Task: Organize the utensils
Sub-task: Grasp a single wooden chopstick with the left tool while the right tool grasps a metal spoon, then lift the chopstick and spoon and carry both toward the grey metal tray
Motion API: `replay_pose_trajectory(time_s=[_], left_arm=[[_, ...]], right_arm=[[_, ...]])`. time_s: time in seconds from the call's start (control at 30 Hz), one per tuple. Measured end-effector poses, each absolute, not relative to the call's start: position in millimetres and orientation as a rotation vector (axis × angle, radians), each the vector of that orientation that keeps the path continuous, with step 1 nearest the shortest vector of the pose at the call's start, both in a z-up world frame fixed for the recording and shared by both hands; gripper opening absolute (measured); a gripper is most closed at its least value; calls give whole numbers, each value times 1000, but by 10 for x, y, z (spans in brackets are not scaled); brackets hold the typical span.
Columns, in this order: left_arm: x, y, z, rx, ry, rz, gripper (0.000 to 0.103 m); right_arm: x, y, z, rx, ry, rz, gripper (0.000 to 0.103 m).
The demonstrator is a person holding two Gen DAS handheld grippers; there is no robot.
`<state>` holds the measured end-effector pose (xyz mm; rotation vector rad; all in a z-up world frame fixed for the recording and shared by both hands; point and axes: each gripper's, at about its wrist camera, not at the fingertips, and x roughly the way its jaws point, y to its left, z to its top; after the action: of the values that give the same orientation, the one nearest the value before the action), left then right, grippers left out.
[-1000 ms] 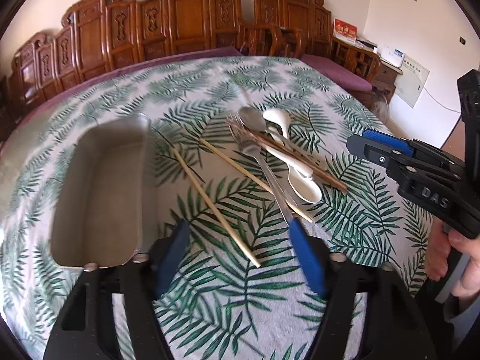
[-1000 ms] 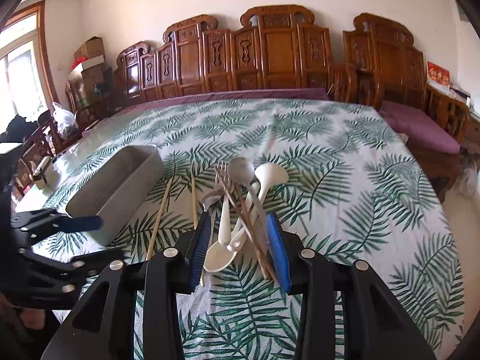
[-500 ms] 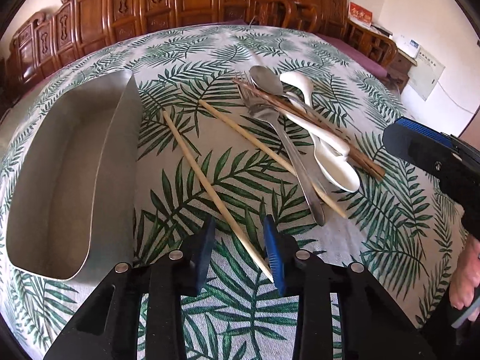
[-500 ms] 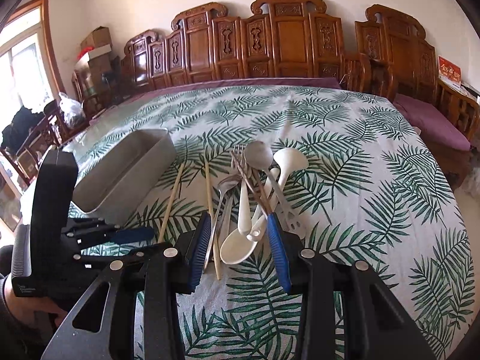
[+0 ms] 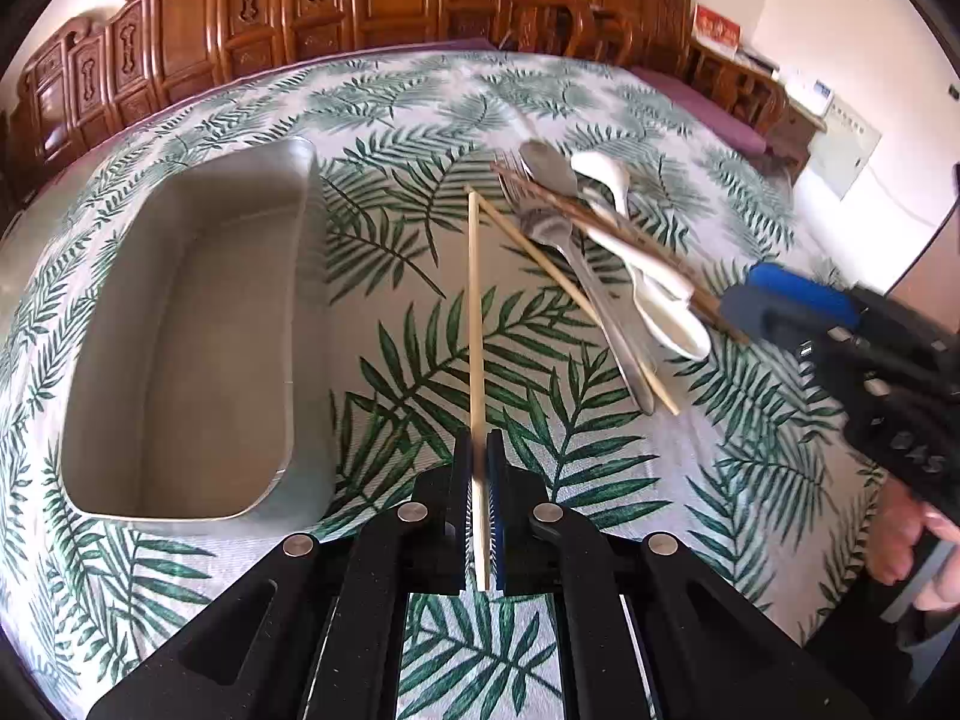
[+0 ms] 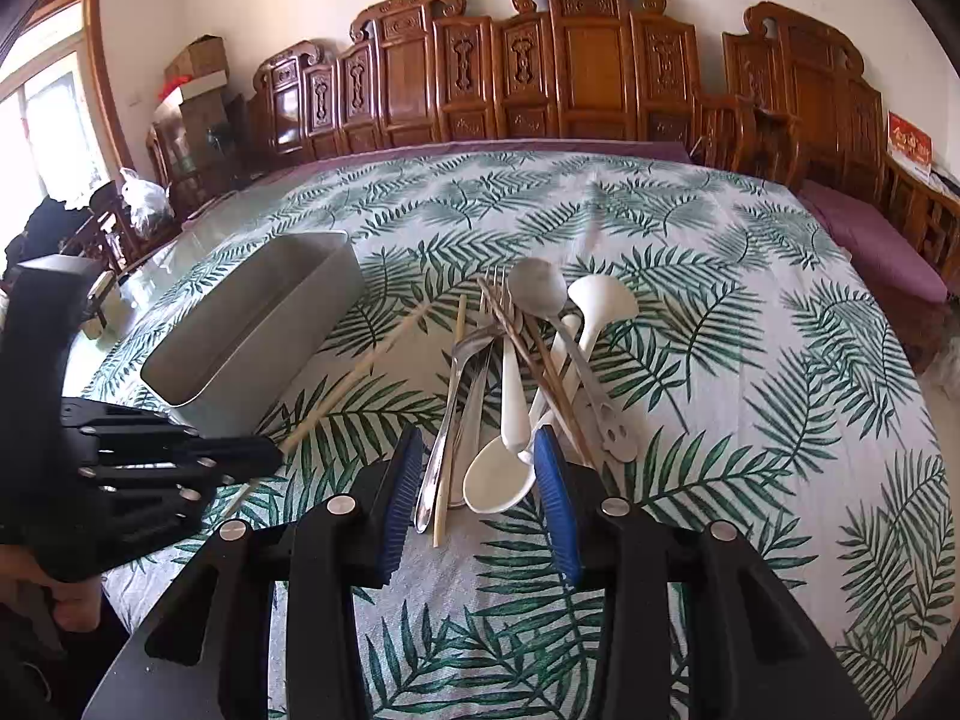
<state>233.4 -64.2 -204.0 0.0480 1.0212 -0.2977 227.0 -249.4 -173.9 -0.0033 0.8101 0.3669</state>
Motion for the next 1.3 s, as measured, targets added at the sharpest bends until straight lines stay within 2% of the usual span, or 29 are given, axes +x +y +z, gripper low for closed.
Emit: replay_pose_trajectory(time_s=[0.07, 0.13, 0.3, 0.63, 0.93, 1.03, 1.3], left_arm=[[2314, -591, -2021, 21, 1010, -303, 4], [2300, -541, -2019, -5, 1003, -313, 4], [2307, -471, -1934, -44, 980, -344, 4], [2256, -319, -1652, -84, 906, -386, 4], [2253, -208, -1536, -108, 876, -398, 4], [2250, -185, -1511, -117, 868, -396, 4], [2241, -106, -1461, -125, 850, -378, 4]], right_arm=[[2288, -2468, -1745, 1, 820, 365, 41], [2335, -2440, -1749, 9, 836, 366, 35], [2477, -2255, -1792, -23, 868, 372, 27], [2992, -2017, -1986, -18, 969, 352, 18], [3144, -1909, -2133, -58, 1025, 311, 14], [3177, -1865, -2172, -84, 1049, 294, 8], [3143, -1888, -2155, -61, 1044, 284, 6]])
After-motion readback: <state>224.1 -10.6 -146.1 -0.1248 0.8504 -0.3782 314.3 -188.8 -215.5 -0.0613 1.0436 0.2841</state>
